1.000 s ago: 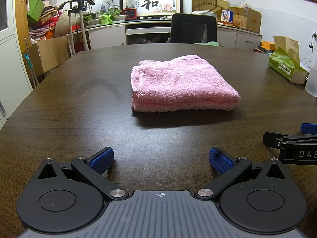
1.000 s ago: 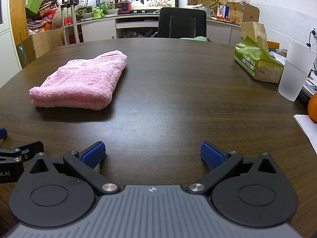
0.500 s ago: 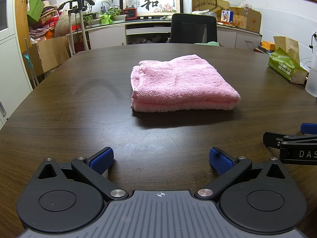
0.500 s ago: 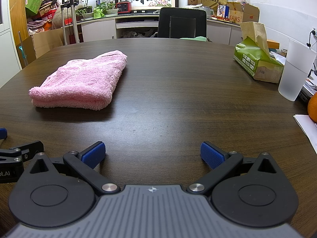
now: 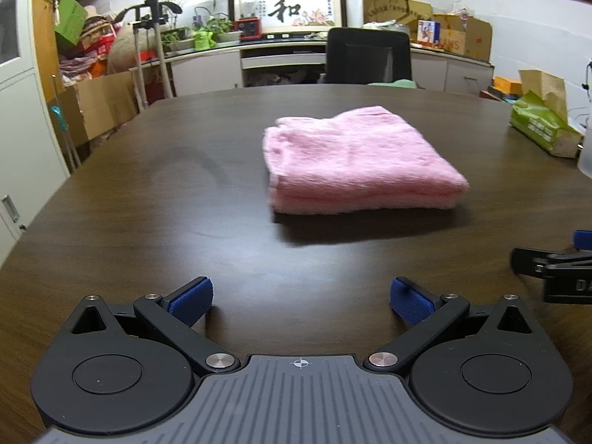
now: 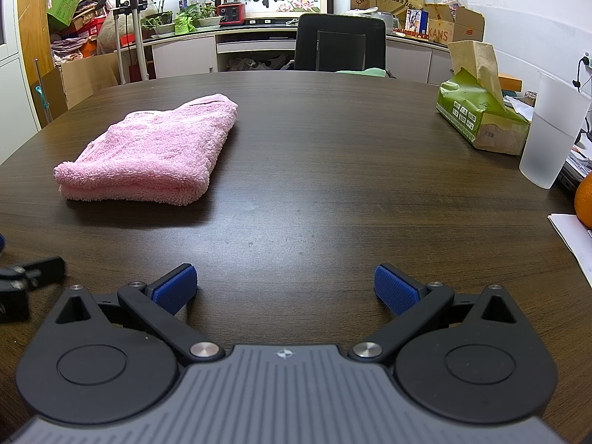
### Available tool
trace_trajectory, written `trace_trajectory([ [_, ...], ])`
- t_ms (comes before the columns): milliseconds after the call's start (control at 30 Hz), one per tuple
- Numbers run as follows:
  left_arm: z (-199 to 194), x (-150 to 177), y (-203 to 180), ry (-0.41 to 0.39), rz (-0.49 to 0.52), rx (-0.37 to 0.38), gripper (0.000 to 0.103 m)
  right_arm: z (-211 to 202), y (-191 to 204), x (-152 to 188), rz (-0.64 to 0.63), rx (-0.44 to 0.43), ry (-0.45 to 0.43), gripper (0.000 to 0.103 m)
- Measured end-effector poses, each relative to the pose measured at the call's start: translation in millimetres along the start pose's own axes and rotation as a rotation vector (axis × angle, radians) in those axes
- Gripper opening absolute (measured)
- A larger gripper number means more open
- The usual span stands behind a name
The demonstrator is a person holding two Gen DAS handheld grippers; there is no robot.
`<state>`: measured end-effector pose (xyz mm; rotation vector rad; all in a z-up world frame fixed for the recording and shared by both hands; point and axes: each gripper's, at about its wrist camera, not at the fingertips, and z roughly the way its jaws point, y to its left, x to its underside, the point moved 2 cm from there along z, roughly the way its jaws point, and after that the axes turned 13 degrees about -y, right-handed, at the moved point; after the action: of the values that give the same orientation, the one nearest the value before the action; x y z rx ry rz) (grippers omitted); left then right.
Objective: Fold towel
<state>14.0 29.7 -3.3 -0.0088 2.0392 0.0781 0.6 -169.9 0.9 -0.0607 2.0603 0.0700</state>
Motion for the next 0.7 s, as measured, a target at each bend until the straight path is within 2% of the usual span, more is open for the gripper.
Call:
trace_trajectory([
  [300, 14.1, -17.4, 71.1, -0.016, -0.01, -0.135, 0.103, 0.0, 0.0, 0.0, 0.0, 0.0, 0.0, 0.103],
  [467, 26.5, -18.9, 99.0, -0.006, -0.059, -0.153, 0.103, 0.0, -0.1, 0.0, 0.0, 0.0, 0.0, 0.103],
  [700, 33.2, -15.5, 125.4, -0.03, -0.115, -0.18, 0.103, 0.1, -0.3, -0.1, 0.0, 0.0, 0.0, 0.103],
])
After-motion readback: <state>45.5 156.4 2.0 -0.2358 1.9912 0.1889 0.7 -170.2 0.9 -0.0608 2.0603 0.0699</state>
